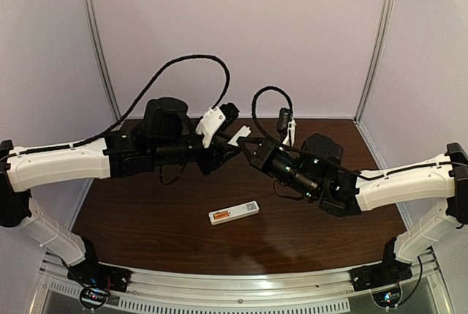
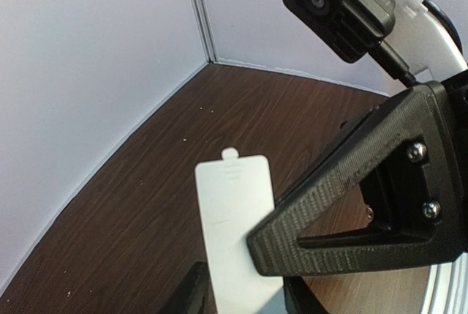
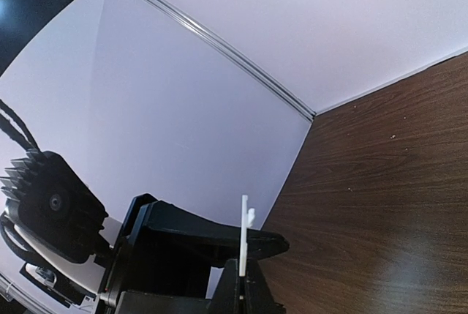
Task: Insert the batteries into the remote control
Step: Pass from the right arm to the left, then load the battery cover onto the remote control without the battery cover.
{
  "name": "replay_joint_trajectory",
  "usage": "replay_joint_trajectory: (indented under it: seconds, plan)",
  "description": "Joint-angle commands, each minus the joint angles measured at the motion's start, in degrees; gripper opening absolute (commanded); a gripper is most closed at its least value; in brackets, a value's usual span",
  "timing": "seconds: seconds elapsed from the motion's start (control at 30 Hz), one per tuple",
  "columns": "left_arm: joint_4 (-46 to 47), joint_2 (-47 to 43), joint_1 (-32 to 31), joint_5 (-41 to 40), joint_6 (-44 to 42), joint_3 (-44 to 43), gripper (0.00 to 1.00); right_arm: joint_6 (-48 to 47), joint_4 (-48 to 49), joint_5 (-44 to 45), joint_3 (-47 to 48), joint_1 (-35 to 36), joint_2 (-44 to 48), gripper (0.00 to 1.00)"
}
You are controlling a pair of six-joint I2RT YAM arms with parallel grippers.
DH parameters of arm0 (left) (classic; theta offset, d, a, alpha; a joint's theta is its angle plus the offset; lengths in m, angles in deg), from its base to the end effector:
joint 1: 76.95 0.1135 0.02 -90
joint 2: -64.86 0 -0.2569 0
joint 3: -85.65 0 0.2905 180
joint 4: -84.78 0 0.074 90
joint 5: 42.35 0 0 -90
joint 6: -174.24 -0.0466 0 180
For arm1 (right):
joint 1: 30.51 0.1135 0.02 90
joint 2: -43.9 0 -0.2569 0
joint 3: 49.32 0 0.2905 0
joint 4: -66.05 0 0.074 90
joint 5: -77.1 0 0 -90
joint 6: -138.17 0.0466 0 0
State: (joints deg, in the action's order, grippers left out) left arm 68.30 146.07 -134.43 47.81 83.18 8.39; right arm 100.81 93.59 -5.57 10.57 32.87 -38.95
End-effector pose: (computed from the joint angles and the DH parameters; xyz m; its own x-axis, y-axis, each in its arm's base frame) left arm 0.2061 -0.3235 0.3053 -0.1720 0.3042 -0.9370 0.8479 0.5298 0.0164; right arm 0.1735 0.3329 0.2647 -0.6378 0.4869 -0.5968 -0.5319 0.2819 0.7985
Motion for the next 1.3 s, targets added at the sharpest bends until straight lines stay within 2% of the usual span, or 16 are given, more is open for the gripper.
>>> replay_joint_trajectory:
  seconds: [0.0, 0.1, 0.33, 0.43, 0.47, 0.5, 0.6, 0.67, 0.7, 0.83, 1.07, 1.27]
  plan:
    - [0.1, 0.1, 0.2, -2.7, -1.3, -1.3, 0.33, 1.1, -2.6, 0.8, -0.2, 0.4, 0.4, 0.00]
    - [-0.5, 0.6, 0.2, -3.8, -1.5, -1.5, 0.31, 1.6, -5.5, 1.5, 1.0, 0.5, 0.2, 0.00]
    - [-1.2, 0.9, 0.2, -3.5, -1.5, -1.9, 0.11, 2.3, -7.1, 2.4, 1.6, 0.5, 0.1, 0.00]
    - [-1.6, 0.8, 0.2, -3.3, -1.3, -1.5, 0.05, 2.2, -7.7, 2.8, 1.8, 0.6, 0.4, 0.01]
    - [-1.8, 0.7, 0.2, -3.0, -1.4, -1.3, 0.04, 2.1, -8.4, 3.0, 2.0, 0.6, 0.5, 0.05]
    - [-2.0, 0.6, 0.2, -2.8, -1.3, -1.1, 0.02, 2.1, -9.3, 3.0, 2.3, 0.5, 0.4, 0.13]
    - [-2.9, -0.4, 0.3, -2.9, -0.9, -0.2, 0.00, 2.0, -10.0, 3.3, 2.1, 0.3, 1.1, 0.54]
    - [-4.0, -1.4, 0.7, -2.5, -0.5, 0.9, 0.00, 1.5, -9.9, 3.7, 1.2, 0.1, 2.2, 0.74]
    - [-4.6, -2.2, 1.3, -1.9, -0.2, 1.6, 0.00, 1.1, -10.0, 3.7, 0.8, -0.1, 2.9, 0.82]
    - [-9.6, -5.5, 4.1, 1.7, -0.1, 4.7, 0.00, -2.0, -10.6, 2.6, -2.0, -0.6, 6.3, 0.99]
    - [-19.3, -7.0, 5.7, 7.1, -3.6, 9.0, 0.00, -9.2, -18.2, -6.7, -4.0, -3.3, 8.5, 1.00]
    - [-23.4, -4.6, 5.7, 9.3, -5.7, 12.0, 0.00, -10.3, -23.1, -17.5, -4.4, -8.2, 5.8, 1.00]
